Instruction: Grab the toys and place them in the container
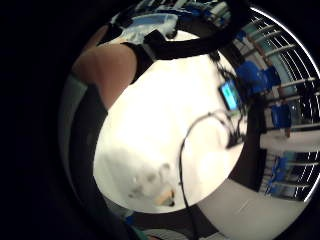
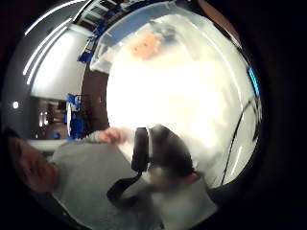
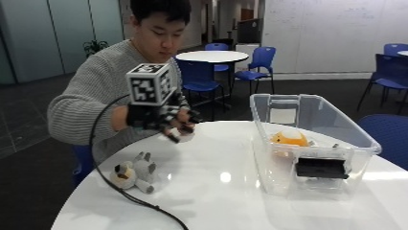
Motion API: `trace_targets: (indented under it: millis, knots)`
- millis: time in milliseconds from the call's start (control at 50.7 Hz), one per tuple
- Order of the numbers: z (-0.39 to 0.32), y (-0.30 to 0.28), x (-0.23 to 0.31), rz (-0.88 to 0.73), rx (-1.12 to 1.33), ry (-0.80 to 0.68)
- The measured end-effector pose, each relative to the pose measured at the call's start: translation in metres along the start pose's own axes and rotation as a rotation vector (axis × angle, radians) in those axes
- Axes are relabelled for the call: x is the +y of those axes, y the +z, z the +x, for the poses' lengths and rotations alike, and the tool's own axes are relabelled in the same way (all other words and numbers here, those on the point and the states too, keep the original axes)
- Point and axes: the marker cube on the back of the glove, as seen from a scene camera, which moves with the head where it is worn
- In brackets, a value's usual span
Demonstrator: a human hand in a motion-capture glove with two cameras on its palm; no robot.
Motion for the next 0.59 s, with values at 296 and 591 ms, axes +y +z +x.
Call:
trace_targets:
  millis: [296, 591]
  knots:
    - [0.04, 0.049, 0.093, -0.052, -0.086, 0.294]
    - [0.043, 0.125, 0.123, -0.141, 0.082, 0.362]
